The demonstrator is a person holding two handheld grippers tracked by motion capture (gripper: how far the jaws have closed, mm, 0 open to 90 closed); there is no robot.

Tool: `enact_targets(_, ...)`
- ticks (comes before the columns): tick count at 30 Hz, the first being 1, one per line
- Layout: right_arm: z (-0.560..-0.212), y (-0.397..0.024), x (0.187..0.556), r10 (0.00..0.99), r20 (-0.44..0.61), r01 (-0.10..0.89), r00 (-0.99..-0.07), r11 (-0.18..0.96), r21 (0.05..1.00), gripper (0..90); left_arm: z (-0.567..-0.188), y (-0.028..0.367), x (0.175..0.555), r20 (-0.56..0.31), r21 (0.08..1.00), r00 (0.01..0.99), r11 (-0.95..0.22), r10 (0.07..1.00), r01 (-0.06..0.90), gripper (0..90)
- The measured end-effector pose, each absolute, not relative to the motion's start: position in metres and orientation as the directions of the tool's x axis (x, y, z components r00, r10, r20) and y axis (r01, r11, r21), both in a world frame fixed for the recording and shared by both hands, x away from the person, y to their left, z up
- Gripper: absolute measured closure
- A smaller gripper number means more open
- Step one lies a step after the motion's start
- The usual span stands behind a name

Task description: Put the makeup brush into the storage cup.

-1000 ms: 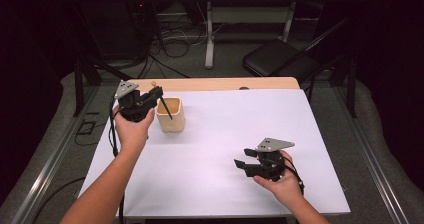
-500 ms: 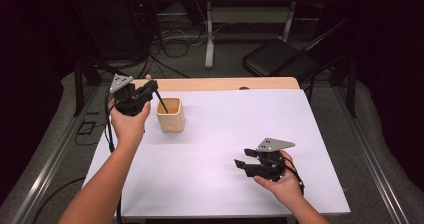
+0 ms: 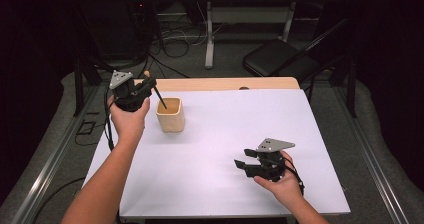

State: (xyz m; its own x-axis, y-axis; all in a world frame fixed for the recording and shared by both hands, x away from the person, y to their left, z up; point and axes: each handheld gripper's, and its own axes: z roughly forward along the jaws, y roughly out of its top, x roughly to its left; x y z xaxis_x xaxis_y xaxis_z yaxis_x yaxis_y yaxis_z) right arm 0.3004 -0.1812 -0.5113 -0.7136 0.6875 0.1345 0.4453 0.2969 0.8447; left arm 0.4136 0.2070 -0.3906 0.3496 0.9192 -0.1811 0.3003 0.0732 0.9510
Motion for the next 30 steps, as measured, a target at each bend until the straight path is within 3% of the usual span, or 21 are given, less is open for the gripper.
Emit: enact_targets(30, -0.514, -0.18, 0.299, 0.681, 0.125, 0.439, -0.722, 0.31, 0.843, 44.4, -0.398, 0.206, 0.426, -0.175, 0.953, 0.316, 0.08, 0.932, 0.291, 83.2)
